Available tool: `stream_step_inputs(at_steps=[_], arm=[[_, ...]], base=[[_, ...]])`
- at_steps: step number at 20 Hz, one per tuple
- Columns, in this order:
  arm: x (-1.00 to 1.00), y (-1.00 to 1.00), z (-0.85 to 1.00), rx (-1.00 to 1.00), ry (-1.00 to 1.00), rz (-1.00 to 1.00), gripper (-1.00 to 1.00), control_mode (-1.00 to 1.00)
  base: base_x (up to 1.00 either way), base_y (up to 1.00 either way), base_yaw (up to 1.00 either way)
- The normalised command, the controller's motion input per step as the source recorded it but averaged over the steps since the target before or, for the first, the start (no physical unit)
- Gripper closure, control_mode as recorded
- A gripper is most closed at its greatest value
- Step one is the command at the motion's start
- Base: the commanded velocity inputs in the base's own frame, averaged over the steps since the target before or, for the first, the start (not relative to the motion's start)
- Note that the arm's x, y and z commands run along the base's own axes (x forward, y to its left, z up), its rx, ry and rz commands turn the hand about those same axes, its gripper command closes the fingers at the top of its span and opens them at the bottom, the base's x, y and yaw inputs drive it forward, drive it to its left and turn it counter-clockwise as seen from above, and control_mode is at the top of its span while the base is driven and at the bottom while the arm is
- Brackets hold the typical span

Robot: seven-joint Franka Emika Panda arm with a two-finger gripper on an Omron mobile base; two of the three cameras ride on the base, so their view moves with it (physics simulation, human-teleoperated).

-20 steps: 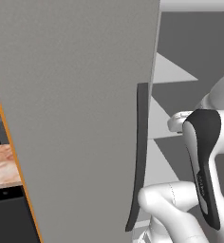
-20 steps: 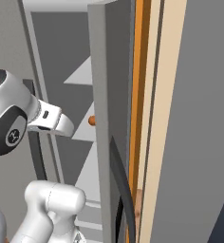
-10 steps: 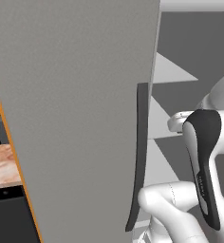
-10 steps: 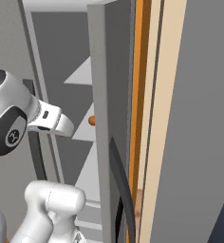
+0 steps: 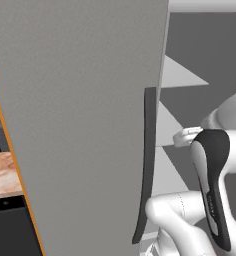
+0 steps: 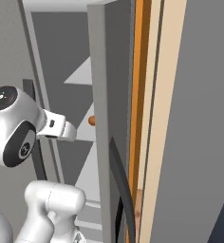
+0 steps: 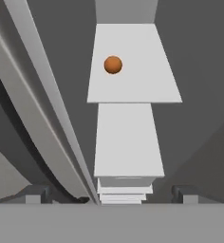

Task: Take the garlic, cucumber, and tangerine from the freezer and place them in the bowl on the counter.

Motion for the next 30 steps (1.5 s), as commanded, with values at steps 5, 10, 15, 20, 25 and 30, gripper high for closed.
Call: stream_step_inputs(at_steps=[5, 10, 15, 20, 25, 30], arm=[[0.43, 0.00, -0.18, 0.00, 0.00, 0.12, -1.00, -1.00], [0.52, 0.00, -0.10, 0.00, 0.00, 0.10, -1.00, -1.00], [0.52, 0.00, -0.08, 0.00, 0.00, 0.08, -1.00, -1.00], [0.46, 0.00, -0.13, 0.00, 0.02, 0.10, -1.00, -1.00], [0.35, 0.00, -0.26, 0.01, 0.00, 0.09, -1.00, -1.00], [0.40, 0.00, -0.24, 0.00, 0.00, 0.07, -1.00, -1.00]], base=[[0.00, 0.00, 0.00], [0.00, 0.00, 0.00], [0.00, 0.00, 0.00], [0.00, 0.00, 0.00], [0.00, 0.00, 0.00], [0.00, 0.00, 0.00]])
